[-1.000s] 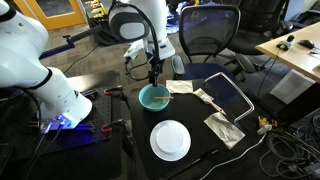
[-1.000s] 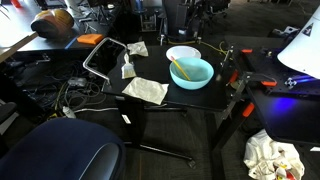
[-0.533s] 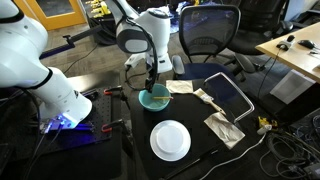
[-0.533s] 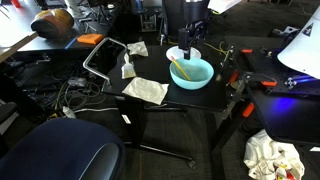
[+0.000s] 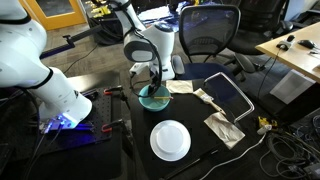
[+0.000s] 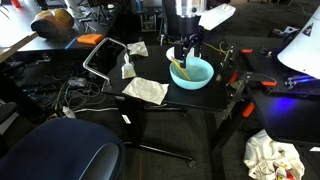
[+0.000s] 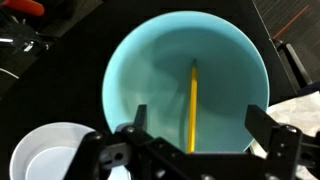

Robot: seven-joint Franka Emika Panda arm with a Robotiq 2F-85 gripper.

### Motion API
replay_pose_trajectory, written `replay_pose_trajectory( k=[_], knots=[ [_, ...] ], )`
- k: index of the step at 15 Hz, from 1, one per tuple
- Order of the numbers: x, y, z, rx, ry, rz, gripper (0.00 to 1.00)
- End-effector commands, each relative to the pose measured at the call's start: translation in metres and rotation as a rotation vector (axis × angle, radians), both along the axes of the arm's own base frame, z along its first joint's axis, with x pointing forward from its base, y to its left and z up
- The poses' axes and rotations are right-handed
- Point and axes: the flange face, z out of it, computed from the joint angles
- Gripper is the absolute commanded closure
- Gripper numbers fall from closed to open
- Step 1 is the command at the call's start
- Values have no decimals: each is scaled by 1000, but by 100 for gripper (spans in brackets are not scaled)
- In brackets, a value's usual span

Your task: Take the pencil out of the bowl and put it on the table

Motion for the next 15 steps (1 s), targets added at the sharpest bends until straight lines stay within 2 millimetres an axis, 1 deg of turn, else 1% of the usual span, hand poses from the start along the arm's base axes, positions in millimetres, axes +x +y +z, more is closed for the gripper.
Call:
replay_pose_trajectory(
  k=[1,6,11,12,13,15],
  knots=[
    [6,-2,-16,1,-3,-14,0],
    [7,-4,-34,-21,12,-23,0],
    [14,-4,-44,-49,-31,-12,0],
    [16,-4,-45,-53,-40,-9,25],
    [17,-3,-46,-58,-45,-6,26],
    [20,-2,-48,-63,-56,-3,41]
  ],
)
